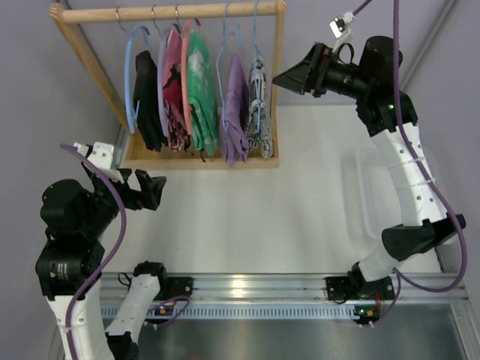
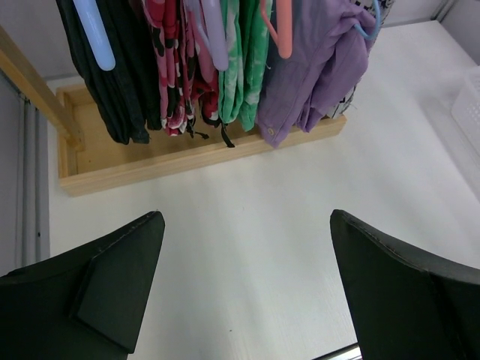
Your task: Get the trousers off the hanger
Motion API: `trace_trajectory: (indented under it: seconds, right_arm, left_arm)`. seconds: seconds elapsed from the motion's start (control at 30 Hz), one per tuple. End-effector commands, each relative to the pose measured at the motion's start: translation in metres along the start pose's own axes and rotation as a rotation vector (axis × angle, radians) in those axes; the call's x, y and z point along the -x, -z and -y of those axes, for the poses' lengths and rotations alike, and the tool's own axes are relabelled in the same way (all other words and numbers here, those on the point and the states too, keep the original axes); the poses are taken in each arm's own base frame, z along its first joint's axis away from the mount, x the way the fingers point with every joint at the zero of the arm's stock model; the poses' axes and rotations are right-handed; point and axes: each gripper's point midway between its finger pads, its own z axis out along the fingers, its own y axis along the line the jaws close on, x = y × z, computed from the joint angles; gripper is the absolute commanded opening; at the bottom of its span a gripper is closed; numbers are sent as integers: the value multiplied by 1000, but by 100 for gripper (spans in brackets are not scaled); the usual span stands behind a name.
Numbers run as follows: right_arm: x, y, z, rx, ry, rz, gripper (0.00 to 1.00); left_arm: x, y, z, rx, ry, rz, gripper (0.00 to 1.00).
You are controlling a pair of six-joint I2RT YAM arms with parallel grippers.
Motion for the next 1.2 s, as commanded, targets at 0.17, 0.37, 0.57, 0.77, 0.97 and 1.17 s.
trace_trajectory:
  seconds: [0.17,0.37,0.57,0.77,0.97,1.17]
  right_arm:
    - [4,-41,-30,149,-209,4,60]
    - [-17,-60,-23,159,-285,-42,57]
    - [-23,-74,-33,233,-282,-69,47]
    - [-26,-80,-42,279,-281,-80,26]
    - [-10,-76,-52,302,-249,-44,0]
    - [25,-58,-76,399,-171,44,0]
  left_arm:
    - [35,-2,11,-54,16,90,99]
    - [41,-3,11,-56,12,96,99]
    - [45,-5,10,-52,22,106,99]
    - [49,-8,10,-54,37,114,99]
    - [52,-11,10,-63,47,116,99]
    - [58,-10,13,-77,42,148,99]
